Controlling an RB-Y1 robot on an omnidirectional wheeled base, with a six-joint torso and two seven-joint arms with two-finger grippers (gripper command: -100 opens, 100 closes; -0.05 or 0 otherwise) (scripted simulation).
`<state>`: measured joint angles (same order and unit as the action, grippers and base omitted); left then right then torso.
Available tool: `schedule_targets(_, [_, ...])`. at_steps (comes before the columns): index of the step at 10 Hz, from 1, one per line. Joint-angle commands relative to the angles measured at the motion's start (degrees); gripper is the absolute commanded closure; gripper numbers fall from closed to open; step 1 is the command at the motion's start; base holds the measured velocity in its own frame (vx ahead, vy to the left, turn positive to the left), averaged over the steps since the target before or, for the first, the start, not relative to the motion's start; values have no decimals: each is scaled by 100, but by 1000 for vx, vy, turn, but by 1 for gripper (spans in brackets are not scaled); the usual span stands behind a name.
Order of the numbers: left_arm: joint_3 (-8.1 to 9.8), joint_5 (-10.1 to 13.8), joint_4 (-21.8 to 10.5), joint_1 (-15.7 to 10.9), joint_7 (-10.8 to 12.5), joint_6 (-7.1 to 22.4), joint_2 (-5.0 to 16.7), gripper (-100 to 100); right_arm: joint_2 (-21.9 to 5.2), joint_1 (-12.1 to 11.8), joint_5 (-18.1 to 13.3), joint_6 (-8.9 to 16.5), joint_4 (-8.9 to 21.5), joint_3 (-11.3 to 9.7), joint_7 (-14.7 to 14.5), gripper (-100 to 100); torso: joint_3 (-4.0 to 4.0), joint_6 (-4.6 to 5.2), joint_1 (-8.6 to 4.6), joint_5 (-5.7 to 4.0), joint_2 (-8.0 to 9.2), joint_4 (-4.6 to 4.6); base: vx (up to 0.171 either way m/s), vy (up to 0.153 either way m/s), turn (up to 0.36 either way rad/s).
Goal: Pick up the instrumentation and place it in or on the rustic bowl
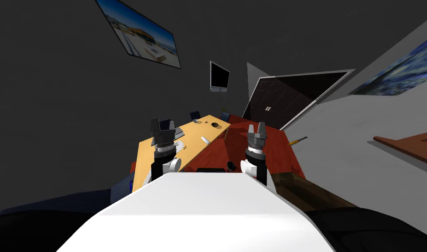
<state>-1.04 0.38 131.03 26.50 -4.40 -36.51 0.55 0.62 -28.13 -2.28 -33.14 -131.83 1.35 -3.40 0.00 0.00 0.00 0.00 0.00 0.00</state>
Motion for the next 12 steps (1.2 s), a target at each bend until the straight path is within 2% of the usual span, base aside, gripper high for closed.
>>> schedule_targets(1, [63,41,-179,-123,-59,116,162,-100,0,0,0,0,0,0,0,0,0,0,0,0,0,0,-87,-37,-39])
schedule_targets(4, [198,146,-615,-415,-203,414,434,-100,1,2,0,0,0,-1,0,0,29,1,-23,-5,50,11,-130,-63,-47])
schedule_targets(7, [368,308,-1203,-839,-415,843,727,-100,1,1,0,0,0,-1,0,0,22,1,-17,-4,37,8,-103,-51,-60])
schedule_targets(8, [368,308,-1257,-839,-415,888,727,-100,1,1,0,0,0,-1,0,0,22,2,-19,-4,39,9,-72,-36,-24])
schedule_targets(9, [426,374,-1509,-1002,-499,1083,824,-100,0,1,0,0,0,0,0,0,18,0,-12,-3,30,7,-53,-26,-58])
schedule_targets(10, [426,374,-1509,-1002,-499,1083,824,-100,0,1,0,0,0,0,0,0,14,0,-7,-2,24,6,-42,-16,-19])
schedule_targets(12, [537,522,-1907,-1349,-683,1475,1012,-100,0,1,0,0,0,0,0,0,9,1,-3,-1,15,4,-57,-23,-73])
